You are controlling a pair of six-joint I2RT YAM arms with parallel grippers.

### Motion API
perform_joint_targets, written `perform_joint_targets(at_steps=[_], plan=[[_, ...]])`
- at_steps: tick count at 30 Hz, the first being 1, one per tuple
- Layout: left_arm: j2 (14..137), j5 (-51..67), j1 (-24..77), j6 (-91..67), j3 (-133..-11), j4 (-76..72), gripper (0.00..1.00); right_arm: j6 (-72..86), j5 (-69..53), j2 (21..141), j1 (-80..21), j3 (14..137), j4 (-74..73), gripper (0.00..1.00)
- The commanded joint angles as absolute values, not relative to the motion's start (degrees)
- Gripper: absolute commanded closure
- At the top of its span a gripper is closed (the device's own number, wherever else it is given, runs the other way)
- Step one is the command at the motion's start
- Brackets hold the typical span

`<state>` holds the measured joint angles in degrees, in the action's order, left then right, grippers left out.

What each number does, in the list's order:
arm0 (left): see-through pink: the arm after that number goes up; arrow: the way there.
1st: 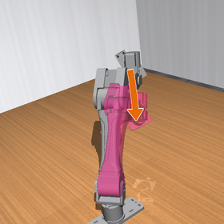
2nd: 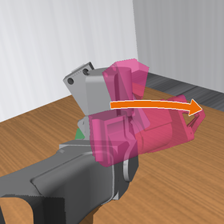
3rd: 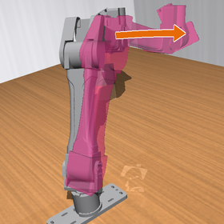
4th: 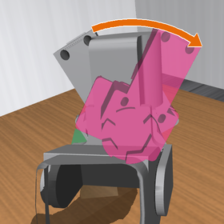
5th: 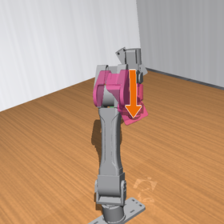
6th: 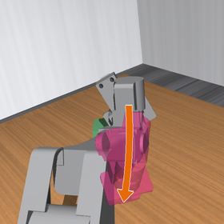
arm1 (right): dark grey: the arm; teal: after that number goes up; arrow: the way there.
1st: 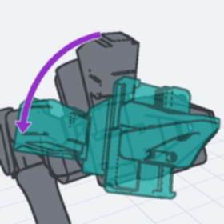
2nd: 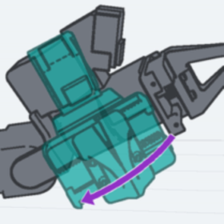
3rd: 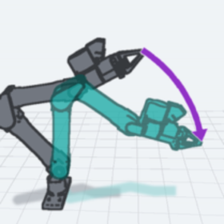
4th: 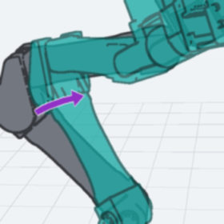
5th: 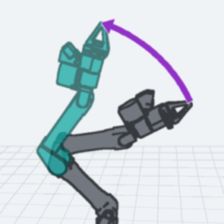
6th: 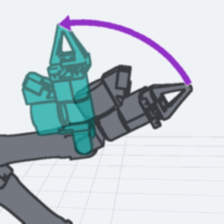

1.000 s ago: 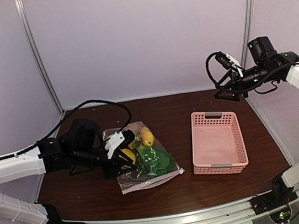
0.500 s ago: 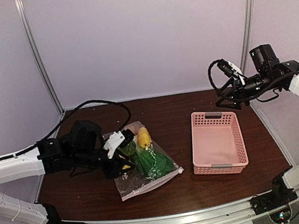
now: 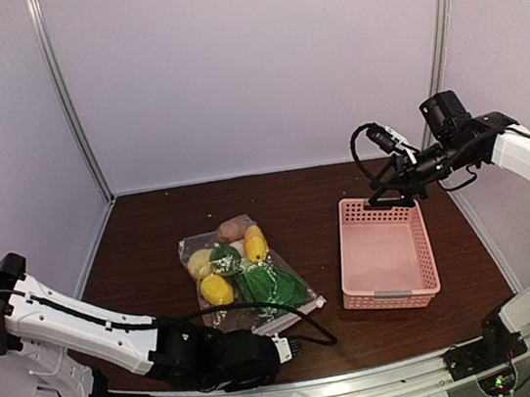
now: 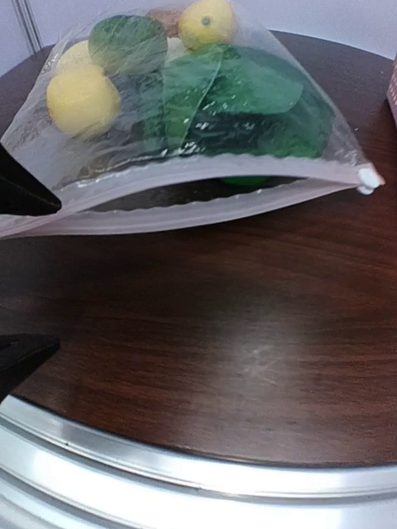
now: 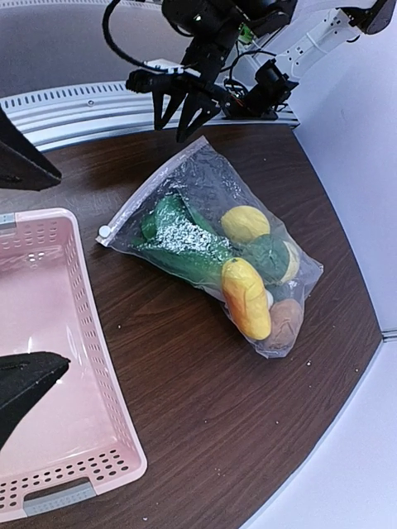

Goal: Place the food in the zip-top bag and seal the zipper
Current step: Pick up the zipper food storage bag at the center of the board.

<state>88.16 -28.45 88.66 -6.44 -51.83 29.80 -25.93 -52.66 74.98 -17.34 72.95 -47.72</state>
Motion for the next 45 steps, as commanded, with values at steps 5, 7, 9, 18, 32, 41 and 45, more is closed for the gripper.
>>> perform_joint_targets(at_steps=[5,7,9,18,32,41,45], plan=[[101.99,-54.67,90.64,-15.93,-58.25,43.62,0.50,-26.32,-54.32,73.09,-17.67,70.92,-47.92,0.33],[105.70,-60.33,90.63,-19.48,-60.05,48.49,0.52,-26.22,-54.51,72.94,-17.67,70.93,-47.76,0.33],[108.13,-63.49,90.70,-22.97,-61.00,52.48,0.56,-26.16,-54.47,72.85,-17.67,70.93,-47.57,0.33],[108.41,-67.73,90.70,-28.01,-64.91,61.28,0.99,-26.63,-55.50,73.06,-17.67,70.80,-47.51,0.34],[88.83,-49.48,88.20,-1.18,-89.93,52.57,1.00,-47.18,-60.31,72.16,-17.89,82.11,-67.64,0.33],[85.35,-41.49,83.83,-4.08,-90.62,49.10,1.00,-50.34,-64.02,74.11,-23.06,80.74,-69.45,0.34],[83.66,-39.31,79.45,-9.65,-91.58,49.00,1.00,-56.11,-64.76,74.81,-23.09,81.13,-76.99,0.35]])
